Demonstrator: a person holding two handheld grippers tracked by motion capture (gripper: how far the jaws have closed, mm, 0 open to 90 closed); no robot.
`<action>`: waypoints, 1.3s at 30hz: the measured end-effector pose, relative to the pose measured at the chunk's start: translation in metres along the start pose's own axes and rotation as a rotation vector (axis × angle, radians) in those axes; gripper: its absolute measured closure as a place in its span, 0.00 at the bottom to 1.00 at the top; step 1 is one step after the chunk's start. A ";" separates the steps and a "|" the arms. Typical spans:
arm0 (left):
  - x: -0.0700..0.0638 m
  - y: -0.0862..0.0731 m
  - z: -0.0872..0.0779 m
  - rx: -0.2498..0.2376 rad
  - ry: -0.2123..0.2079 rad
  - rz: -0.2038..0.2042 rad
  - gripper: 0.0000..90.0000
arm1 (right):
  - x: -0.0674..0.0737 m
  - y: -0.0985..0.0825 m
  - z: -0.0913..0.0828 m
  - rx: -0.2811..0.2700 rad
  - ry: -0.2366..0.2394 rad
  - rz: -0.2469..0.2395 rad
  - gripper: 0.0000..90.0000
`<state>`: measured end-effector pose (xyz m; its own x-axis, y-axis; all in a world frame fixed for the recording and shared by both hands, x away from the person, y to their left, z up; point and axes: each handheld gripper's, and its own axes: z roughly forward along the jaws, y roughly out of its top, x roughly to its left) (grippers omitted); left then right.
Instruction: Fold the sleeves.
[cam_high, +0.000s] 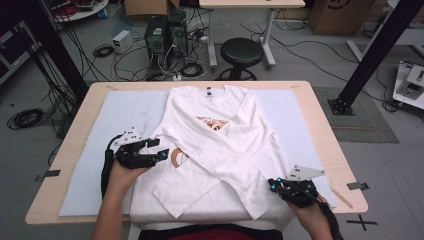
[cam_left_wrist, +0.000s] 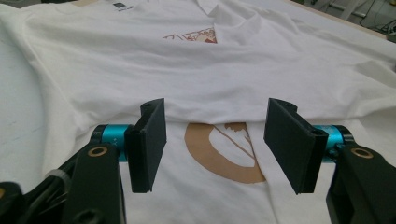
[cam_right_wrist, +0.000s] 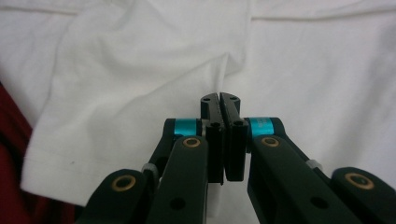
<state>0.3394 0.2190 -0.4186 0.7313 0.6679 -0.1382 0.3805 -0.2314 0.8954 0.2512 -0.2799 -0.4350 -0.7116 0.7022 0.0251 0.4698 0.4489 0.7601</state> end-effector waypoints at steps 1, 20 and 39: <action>0.000 0.000 0.000 0.000 0.001 0.002 0.43 | 0.000 0.000 0.000 0.000 0.000 0.000 1.00; 0.000 -0.001 0.001 0.004 -0.001 0.001 0.43 | 0.002 0.017 0.006 -0.036 0.010 -0.035 0.78; 0.002 0.000 -0.004 -0.003 0.004 0.002 0.43 | 0.046 0.024 0.050 0.038 0.239 -0.218 0.98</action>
<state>0.3386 0.2228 -0.4176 0.7297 0.6705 -0.1342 0.3770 -0.2308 0.8970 0.2561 -0.2088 -0.4479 -0.8980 0.4396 0.0194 0.3087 0.5979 0.7397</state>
